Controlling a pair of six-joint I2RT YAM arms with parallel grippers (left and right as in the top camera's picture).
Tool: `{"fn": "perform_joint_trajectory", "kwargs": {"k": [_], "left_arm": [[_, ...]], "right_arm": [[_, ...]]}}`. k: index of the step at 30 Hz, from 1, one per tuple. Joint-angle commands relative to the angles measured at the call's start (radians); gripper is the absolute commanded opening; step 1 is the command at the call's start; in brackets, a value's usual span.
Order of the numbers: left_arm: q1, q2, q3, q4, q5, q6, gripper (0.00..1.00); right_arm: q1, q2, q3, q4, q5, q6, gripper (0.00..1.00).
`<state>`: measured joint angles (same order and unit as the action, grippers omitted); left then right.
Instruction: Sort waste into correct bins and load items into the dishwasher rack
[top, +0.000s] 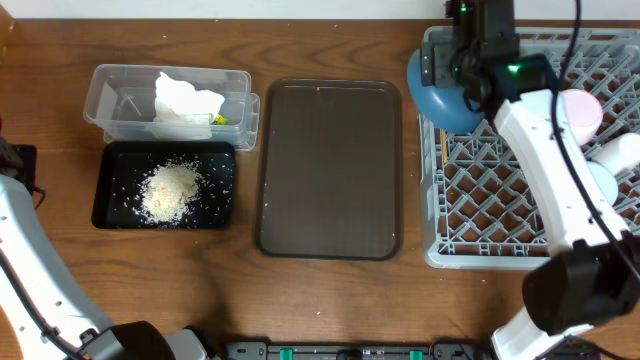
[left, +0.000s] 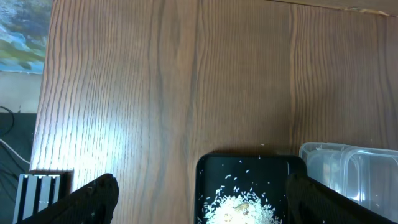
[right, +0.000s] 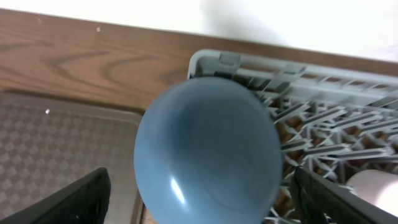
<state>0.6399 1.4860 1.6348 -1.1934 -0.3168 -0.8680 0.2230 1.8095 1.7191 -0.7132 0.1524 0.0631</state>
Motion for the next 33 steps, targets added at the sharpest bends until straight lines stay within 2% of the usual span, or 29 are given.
{"fn": "perform_joint_trajectory", "kwargs": {"k": [1, 7, 16, 23, 30, 33], "left_arm": [[0.004, 0.008, 0.005, -0.003, -0.009, -0.009, 0.89], [0.004, 0.008, 0.005, -0.003, -0.009, -0.009, 0.89], [0.004, 0.008, 0.005, -0.003, -0.009, -0.009, 0.89], [0.004, 0.008, 0.005, -0.003, -0.009, -0.009, 0.89], [0.004, 0.008, 0.005, -0.003, -0.009, -0.009, 0.89], [0.004, 0.008, 0.005, -0.003, -0.009, -0.009, 0.89]], "right_arm": [[0.008, 0.036, 0.0, 0.007, -0.011, 0.049, 0.87], [0.034, 0.063, 0.0, 0.048, 0.051, 0.048, 0.8], [0.151, 0.166, 0.0, 0.064, 0.29, 0.049, 0.76], [0.251, 0.265, 0.0, 0.09, 0.655, 0.082, 0.81], [0.278, 0.345, 0.0, 0.088, 0.844, 0.082, 0.82], [0.278, 0.37, 0.0, 0.089, 0.872, 0.084, 0.78]]}}
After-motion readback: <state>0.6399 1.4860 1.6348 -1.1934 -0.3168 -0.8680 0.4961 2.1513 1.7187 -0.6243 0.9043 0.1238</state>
